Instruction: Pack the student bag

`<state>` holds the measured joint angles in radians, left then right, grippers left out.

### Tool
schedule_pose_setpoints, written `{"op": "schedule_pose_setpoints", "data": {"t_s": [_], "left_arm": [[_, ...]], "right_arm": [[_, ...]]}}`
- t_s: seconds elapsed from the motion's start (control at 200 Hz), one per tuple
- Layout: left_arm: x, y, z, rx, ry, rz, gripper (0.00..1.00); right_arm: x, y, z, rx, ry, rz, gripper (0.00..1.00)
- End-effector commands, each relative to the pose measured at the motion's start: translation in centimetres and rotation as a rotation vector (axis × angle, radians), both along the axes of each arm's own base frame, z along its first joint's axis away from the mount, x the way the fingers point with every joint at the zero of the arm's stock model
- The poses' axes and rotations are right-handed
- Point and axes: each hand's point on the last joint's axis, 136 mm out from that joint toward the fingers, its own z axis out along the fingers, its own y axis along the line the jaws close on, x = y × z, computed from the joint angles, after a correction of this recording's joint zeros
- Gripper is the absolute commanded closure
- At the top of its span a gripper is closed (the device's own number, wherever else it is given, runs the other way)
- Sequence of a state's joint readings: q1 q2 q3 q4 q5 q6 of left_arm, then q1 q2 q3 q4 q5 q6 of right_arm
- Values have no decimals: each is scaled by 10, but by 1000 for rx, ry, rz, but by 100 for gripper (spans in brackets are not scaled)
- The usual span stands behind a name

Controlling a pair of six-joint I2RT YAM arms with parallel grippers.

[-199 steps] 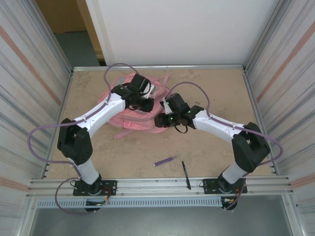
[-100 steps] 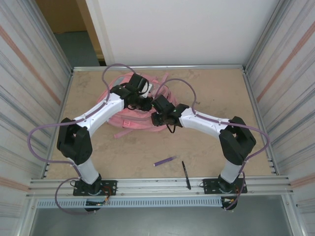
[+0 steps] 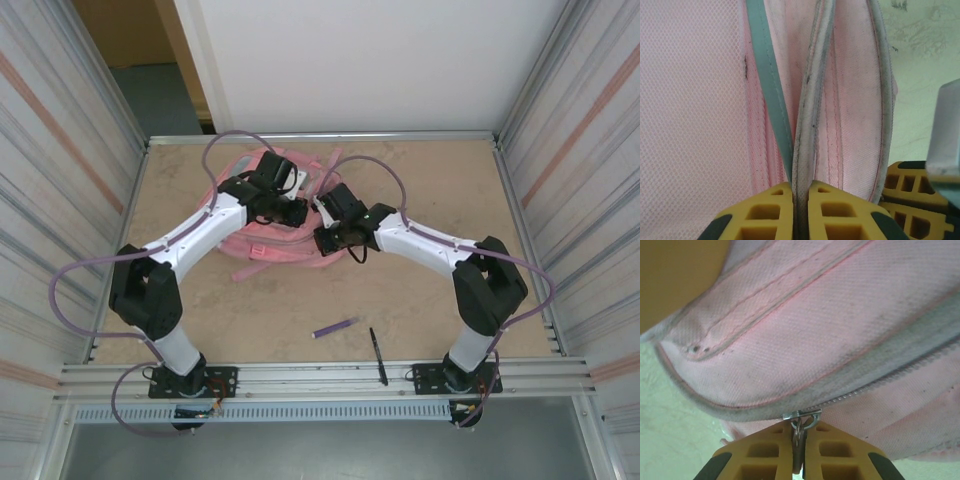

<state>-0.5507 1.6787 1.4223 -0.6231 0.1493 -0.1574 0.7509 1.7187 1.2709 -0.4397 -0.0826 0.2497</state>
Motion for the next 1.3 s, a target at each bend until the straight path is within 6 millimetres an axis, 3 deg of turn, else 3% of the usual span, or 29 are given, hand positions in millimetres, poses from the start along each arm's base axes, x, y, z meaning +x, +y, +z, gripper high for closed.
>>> {"op": "schedule_pose_setpoints", "data": {"t_s": [0.0, 0.11, 0.266, 0.441, 0.506, 0.661, 0.952, 1.077, 1.298], "left_arm": [[-4, 11, 13, 46, -80, -75, 91], [1, 18, 1, 117, -94, -94, 94], [2, 22, -5, 154, -100, -116, 95], [-4, 17, 0, 116, -108, -155, 96], [-5, 20, 0, 101, -111, -146, 96], [-10, 22, -9, 43, -79, -133, 96], [-18, 15, -36, 7, -31, -165, 96], [-7, 32, -36, 97, -69, -131, 96], [49, 84, -26, 230, -115, 95, 93]], "right_arm": [[-22, -15, -6, -90, 27, 196, 91], [-21, -30, -15, -140, 54, 206, 90], [-23, -34, -11, -110, 83, 245, 88], [-16, -32, -11, -83, 79, 246, 98], [-5, -41, -15, -117, 56, 203, 100], [42, -71, -13, -115, 0, -19, 100], [102, -100, -15, -61, -27, -177, 100], [116, -119, -19, -74, -13, -276, 100], [97, -124, -1, -48, -29, -284, 100]]}}
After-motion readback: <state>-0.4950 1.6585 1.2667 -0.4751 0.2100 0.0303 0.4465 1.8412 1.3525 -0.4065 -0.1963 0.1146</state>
